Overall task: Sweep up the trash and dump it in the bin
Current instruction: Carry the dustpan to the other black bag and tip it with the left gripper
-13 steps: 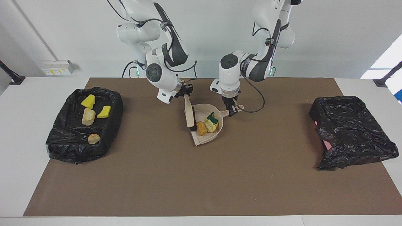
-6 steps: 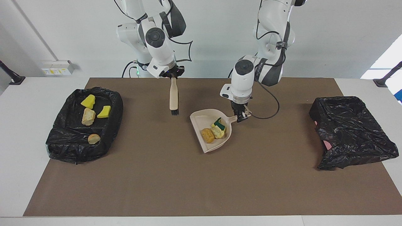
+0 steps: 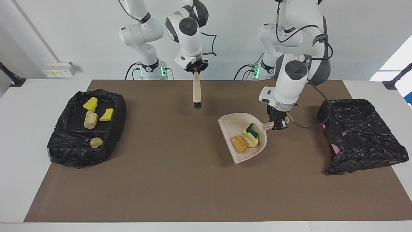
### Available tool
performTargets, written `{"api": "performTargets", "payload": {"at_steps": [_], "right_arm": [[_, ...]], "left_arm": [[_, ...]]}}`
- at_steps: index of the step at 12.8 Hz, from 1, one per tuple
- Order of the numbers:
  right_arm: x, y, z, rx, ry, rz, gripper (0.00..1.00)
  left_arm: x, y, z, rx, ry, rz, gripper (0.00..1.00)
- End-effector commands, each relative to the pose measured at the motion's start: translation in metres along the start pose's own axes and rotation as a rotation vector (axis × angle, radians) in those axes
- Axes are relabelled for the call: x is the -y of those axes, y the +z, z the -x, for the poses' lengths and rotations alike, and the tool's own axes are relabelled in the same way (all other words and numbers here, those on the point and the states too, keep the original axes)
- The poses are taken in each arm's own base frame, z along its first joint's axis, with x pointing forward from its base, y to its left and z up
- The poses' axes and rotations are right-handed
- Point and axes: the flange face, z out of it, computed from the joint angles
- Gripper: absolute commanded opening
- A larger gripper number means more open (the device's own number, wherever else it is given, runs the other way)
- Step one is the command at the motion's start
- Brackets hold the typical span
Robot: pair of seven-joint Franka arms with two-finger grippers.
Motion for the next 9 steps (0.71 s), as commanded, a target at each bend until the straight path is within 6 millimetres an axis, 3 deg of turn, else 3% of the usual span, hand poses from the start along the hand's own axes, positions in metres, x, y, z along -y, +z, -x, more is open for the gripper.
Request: {"api": "performTargets", "payload": {"at_steps": [1,2,4,7,9], "right_arm": [[0.023,0.032,-0.01,0.001,0.058,-0.021,0.0],[0.026,0.05,-0.004,0.008,0.045,0.001,0.0],[0.006,0.077,-0.002,-0.004,0.033,0.023,0.0],[0.002,0.085,-0.004,-0.012,-0.059,0.069,0.0],[0.002,0.092,-0.008,0.002,-0.053,0.073,0.0]], "left_arm": [[0.04,-0.045,0.066,-0.014,0.043,0.0,0.0],[0.049,-0.062,0.089,-0.015,0.061,-0.004,0.0],[0.066,-0.083,0.145,-0.011,0.072,-0.008,0.0],[0.079,-0.099,0.241,-0.013,0.145,-0.01,0.0],[0.076,-0.113,0.291,-0.012,0.174,0.005,0.0]]}}
